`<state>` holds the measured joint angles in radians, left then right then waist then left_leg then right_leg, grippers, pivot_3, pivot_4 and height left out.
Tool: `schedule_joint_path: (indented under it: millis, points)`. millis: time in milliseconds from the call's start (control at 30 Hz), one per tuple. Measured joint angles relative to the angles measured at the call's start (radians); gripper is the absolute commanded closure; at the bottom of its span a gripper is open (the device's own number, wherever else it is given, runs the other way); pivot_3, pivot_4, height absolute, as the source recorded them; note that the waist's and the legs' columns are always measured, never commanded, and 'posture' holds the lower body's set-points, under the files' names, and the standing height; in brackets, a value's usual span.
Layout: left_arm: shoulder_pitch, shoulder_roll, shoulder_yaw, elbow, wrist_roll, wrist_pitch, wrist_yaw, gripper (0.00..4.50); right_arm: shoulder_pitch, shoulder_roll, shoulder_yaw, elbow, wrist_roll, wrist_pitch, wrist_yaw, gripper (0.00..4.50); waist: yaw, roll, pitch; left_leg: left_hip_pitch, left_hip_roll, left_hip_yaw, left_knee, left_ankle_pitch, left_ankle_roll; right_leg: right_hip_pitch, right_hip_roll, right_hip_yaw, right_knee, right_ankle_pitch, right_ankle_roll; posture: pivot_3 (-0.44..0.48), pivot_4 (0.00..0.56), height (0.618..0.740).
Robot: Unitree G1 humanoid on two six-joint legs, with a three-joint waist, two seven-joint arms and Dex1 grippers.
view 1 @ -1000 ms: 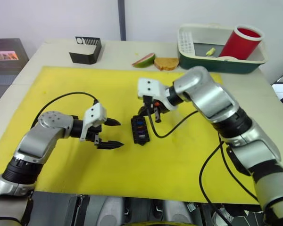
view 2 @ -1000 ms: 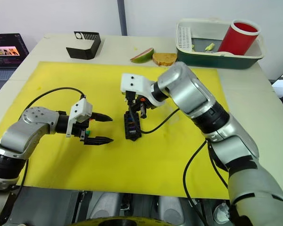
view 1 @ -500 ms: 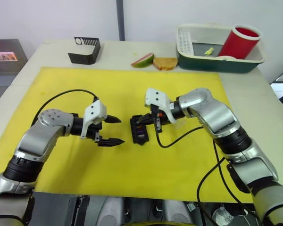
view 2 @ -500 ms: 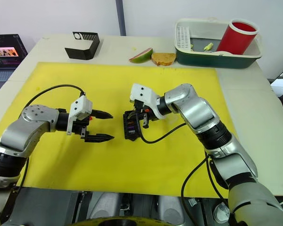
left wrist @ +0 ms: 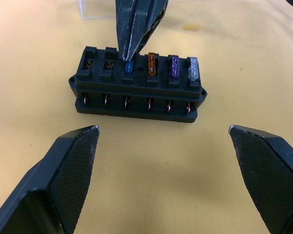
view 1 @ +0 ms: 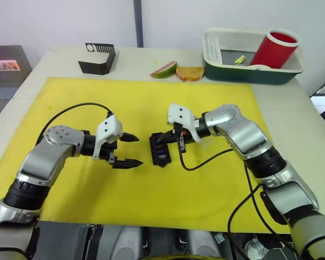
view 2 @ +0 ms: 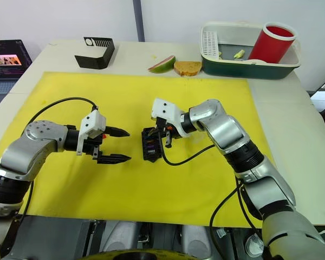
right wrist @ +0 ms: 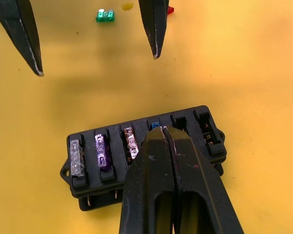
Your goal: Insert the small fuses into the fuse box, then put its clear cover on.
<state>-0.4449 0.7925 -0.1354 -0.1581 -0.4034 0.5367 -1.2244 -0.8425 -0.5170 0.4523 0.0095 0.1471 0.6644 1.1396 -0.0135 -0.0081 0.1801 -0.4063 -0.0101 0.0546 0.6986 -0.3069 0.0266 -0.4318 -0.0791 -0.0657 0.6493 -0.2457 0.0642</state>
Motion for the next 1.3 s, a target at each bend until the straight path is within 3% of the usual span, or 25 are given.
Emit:
schedule_joint_path:
  millis: [267,433,567,667,900,1067,1300]
  points:
    - [-0.006,-0.003,0.044,-0.004,-0.062,0.051,0.009,0.0,0.004,0.05,-0.094,-0.014,0.096,0.1,-0.017,4.47,0.001,0.0,0.0,-0.001,0.0,0.0,0.0,0.001,-0.001,-0.001,0.0,0.0,0.0,0.0,0.0,0.0,0.15,0.74]
    - [-0.023,0.038,0.123,-0.015,-0.134,0.114,0.001,0.0,-0.001,0.077,-0.323,-0.133,0.278,0.221,-0.075,4.47,0.002,0.0,0.0,-0.002,0.0,-0.001,0.0,0.001,-0.002,-0.001,-0.001,0.0,0.0,0.0,0.0,0.0,0.15,0.74]
    - [0.005,0.133,0.215,-0.031,-0.19,0.162,-0.017,0.0,0.114,-0.068,-0.388,-0.267,0.28,0.063,-0.04,4.47,0.004,0.0,0.0,-0.002,0.0,-0.002,0.0,0.0,-0.001,0.0,-0.001,0.0,-0.003,0.0,0.0,0.0,0.15,0.74]
    - [0.091,0.245,0.295,-0.039,-0.21,0.181,-0.059,0.0,0.217,-0.256,-0.383,-0.235,0.262,0.011,0.068,3.61,0.001,0.001,0.001,-0.002,-0.001,-0.001,0.0,0.0,0.0,0.0,-0.001,0.001,-0.004,0.0,0.0,0.0,0.15,0.74]
    - [0.32,0.4,0.48,0.044,-0.19,0.166,-0.141,0.0,0.285,-0.527,-0.488,-0.123,0.258,-0.092,0.221,0.05,-0.001,0.003,0.002,0.0,0.001,-0.002,-0.002,0.0,0.0,-0.001,-0.001,0.001,-0.002,0.0,-0.001,0.0,0.15,0.74]
    - [0.442,0.434,0.536,0.181,-0.116,0.057,-0.206,0.0,0.373,-0.575,-0.514,-0.033,0.24,-0.158,0.247,0.05,0.0,0.003,0.002,-0.001,0.001,-0.001,-0.002,-0.001,0.0,-0.001,-0.003,0.001,-0.003,-0.002,-0.004,0.0,0.15,0.74]
    - [0.39,0.44,0.537,0.238,-0.083,-0.007,-0.206,0.0,0.39,-0.616,-0.546,0.002,0.238,-0.182,0.243,0.05,0.001,0.005,0.003,-0.002,0.001,-0.001,-0.003,-0.001,-0.001,-0.004,-0.004,0.001,-0.003,-0.002,-0.004,0.0,0.15,0.74]
